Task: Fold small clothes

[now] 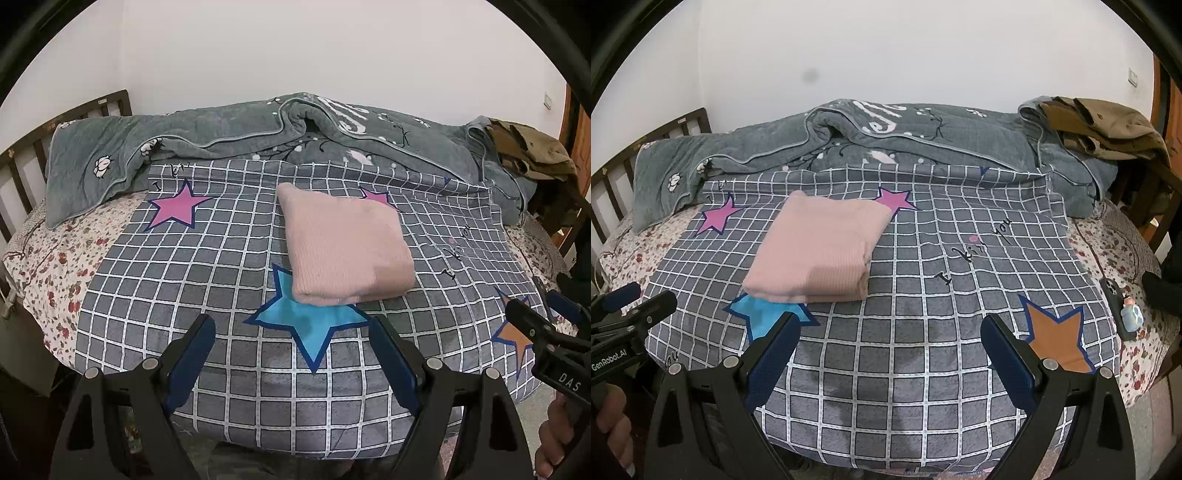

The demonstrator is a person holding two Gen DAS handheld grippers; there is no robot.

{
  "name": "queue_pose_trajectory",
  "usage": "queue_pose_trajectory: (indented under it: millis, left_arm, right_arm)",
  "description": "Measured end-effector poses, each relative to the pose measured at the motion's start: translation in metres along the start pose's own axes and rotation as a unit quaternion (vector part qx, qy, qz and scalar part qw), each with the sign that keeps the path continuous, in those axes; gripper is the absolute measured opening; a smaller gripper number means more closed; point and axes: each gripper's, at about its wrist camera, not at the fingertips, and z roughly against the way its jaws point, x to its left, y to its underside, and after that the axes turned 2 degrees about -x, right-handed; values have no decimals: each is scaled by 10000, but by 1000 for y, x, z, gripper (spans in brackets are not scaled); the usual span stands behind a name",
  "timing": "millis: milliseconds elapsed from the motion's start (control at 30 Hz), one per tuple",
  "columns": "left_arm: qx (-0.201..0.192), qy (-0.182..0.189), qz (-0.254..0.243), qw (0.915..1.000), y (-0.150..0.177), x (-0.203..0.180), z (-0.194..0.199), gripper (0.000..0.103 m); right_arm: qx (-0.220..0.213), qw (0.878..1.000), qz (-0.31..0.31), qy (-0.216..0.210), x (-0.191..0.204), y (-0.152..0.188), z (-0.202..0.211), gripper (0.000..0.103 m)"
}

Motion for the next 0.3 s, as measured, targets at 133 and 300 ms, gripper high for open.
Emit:
queue_pose_trajectory:
  millis: [133, 300]
  left_arm:
    - [-3, -3, 0, 10000, 0, 1, 0, 85]
    - [-46, 7, -23, 10000, -3, 4, -1, 85]
  right_arm:
    - [-25, 10000, 0, -7, 0, 0, 1, 97]
    - [-48, 10000, 15, 0, 0, 0, 2, 97]
